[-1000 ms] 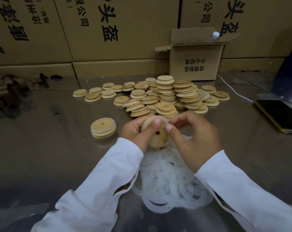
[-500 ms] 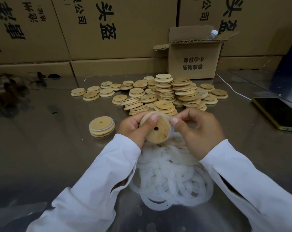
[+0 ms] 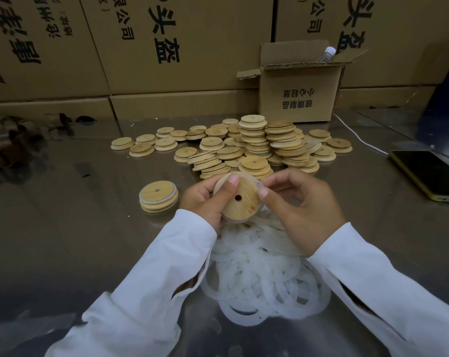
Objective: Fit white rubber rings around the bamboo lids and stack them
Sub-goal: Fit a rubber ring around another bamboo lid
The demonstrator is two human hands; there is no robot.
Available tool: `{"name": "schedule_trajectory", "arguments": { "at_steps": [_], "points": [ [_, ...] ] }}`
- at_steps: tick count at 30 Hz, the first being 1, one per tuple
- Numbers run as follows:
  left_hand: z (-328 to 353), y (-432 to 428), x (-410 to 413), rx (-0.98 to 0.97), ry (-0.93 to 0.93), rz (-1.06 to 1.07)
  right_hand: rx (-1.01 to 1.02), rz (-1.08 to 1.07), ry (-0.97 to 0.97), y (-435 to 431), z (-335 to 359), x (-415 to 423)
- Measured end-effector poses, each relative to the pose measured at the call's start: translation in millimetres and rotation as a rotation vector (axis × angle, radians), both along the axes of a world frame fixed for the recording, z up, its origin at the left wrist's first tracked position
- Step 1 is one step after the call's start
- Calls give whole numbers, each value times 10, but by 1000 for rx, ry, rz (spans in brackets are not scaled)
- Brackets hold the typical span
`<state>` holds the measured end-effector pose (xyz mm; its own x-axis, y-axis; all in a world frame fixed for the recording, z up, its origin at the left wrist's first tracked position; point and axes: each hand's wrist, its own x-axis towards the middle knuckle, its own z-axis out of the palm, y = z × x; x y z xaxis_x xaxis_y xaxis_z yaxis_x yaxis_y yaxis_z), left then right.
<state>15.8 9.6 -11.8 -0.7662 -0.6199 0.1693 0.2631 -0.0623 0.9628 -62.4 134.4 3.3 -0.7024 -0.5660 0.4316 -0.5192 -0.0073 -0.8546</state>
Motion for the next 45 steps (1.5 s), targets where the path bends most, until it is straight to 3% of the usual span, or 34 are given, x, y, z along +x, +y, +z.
{"name": "schedule_trajectory", "arguments": {
  "at_steps": [12, 18, 35, 45],
  "points": [
    [20, 34, -18, 53, 19, 21, -29, -22, -43, -1, -17, -6],
    [23, 9, -52, 314, 239, -90, -53, -27, -82, -4, -15, 23],
    [33, 43, -46, 215, 215, -111, -159, -55, -216, -20, -5, 84],
    [25, 17, -30, 180, 148, -109, -108, -30, -209, -12, 33, 83]
  ]
}}
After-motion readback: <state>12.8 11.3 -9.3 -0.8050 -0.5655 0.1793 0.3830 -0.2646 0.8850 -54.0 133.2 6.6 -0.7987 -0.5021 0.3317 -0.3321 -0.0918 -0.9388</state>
